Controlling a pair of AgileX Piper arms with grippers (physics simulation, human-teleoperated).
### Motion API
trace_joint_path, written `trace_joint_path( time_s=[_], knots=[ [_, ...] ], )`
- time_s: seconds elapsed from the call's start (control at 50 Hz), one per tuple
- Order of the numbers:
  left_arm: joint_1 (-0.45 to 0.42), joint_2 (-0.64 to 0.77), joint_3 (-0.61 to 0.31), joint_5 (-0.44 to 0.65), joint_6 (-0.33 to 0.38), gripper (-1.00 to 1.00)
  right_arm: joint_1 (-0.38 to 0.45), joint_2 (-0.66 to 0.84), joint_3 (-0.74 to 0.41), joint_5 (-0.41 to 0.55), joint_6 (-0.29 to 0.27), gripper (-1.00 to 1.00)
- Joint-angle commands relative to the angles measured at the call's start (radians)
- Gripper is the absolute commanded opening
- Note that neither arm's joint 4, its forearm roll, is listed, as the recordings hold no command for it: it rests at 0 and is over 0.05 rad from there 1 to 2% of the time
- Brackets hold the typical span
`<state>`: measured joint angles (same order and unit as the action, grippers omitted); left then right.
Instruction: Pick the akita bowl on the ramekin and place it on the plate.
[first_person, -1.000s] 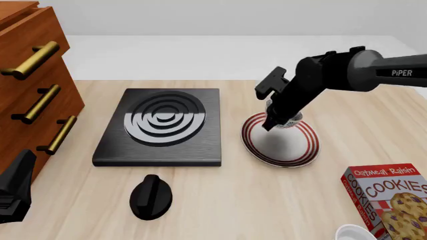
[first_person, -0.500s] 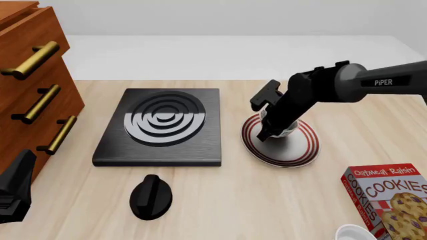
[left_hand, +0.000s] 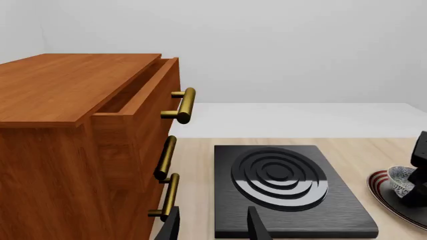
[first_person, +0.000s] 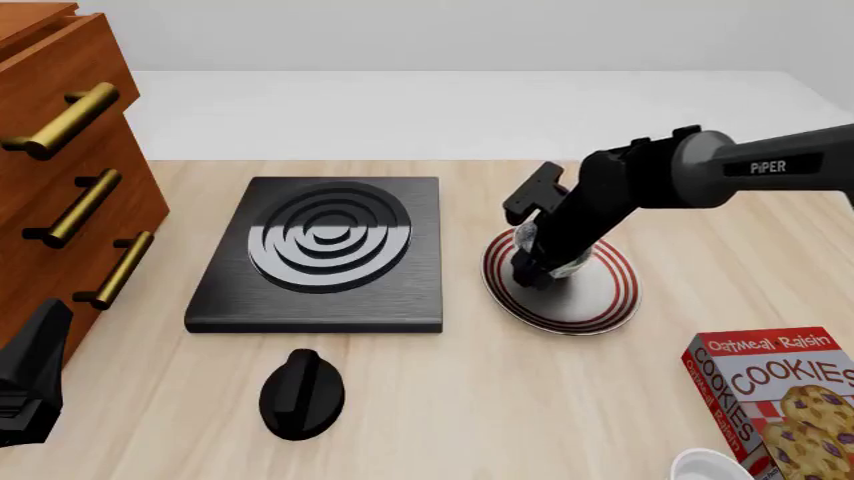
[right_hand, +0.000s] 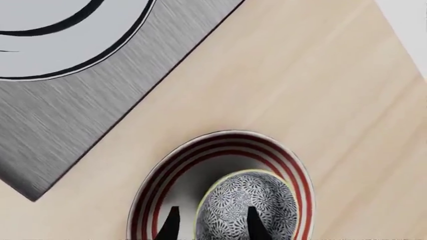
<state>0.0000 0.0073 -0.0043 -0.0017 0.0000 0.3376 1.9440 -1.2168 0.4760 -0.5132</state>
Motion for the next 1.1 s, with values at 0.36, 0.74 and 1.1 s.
trace_joint_path(
  time_s=[0.36,0.74,1.1],
  knots=[
    [0.000,0.000,0.000,0.000,0.000,1.00,-0.005,-0.113,0.036,0.053,0.012,1.00],
    [0.000,0.000,0.000,0.000,0.000,1.00,-0.024,-0.269,-0.003,0.170,0.036,1.00],
    [0.000,0.000,0.000,0.000,0.000,1.00,0.042,-0.458,0.067,0.138,0.084,1.00]
  ],
)
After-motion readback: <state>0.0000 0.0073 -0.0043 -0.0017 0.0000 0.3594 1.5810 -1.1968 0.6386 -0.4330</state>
